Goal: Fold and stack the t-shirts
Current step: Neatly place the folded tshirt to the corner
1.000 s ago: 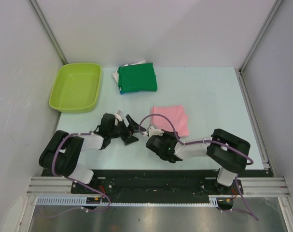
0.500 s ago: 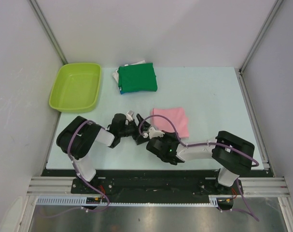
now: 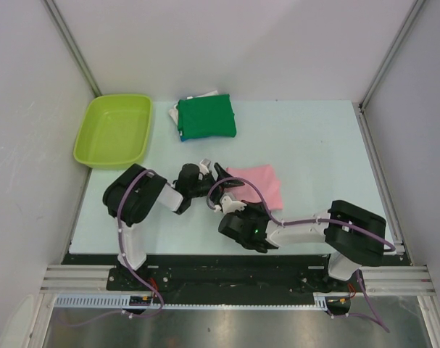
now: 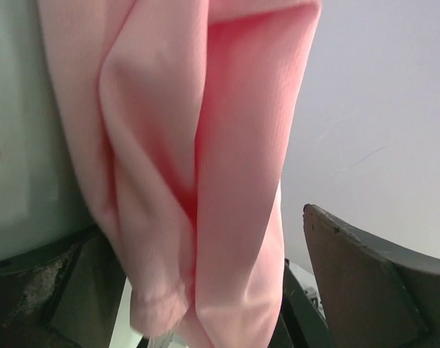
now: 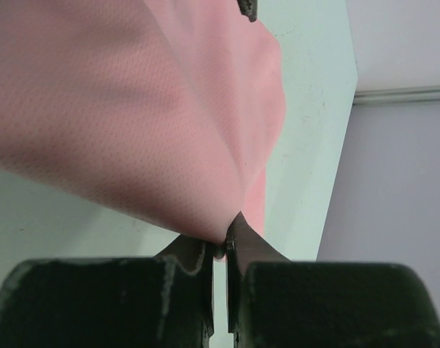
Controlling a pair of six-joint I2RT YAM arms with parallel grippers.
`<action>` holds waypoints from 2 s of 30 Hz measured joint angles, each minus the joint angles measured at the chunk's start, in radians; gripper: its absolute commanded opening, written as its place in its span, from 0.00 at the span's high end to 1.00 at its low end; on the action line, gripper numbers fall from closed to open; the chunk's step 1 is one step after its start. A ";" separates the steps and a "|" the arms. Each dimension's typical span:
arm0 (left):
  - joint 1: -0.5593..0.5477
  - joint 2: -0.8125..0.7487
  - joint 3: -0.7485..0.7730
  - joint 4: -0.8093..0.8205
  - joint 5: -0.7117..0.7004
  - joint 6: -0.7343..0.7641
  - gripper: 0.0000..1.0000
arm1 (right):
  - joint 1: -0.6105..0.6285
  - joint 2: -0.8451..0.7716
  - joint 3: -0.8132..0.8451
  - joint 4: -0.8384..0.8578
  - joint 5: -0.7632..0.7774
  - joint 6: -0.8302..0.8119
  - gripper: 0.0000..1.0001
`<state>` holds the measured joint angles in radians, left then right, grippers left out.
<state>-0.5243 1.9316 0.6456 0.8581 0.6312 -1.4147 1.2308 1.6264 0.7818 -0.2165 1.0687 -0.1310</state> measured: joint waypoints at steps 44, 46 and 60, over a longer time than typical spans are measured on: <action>0.153 0.359 1.216 -0.862 0.086 0.463 1.00 | -0.017 -0.183 0.102 -0.389 -0.029 0.657 0.00; 0.174 0.439 1.383 -0.948 0.088 0.502 1.00 | -0.035 -0.216 0.106 -0.373 -0.077 0.677 0.00; 0.326 0.705 1.735 -1.083 0.159 0.492 1.00 | -0.082 -0.360 -0.037 -0.166 -0.416 0.820 0.00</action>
<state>-0.1986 2.6369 2.3802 -0.2253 0.7898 -0.9222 1.1492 1.2663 0.7448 -0.3828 0.6529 0.6891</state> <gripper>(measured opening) 0.067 0.994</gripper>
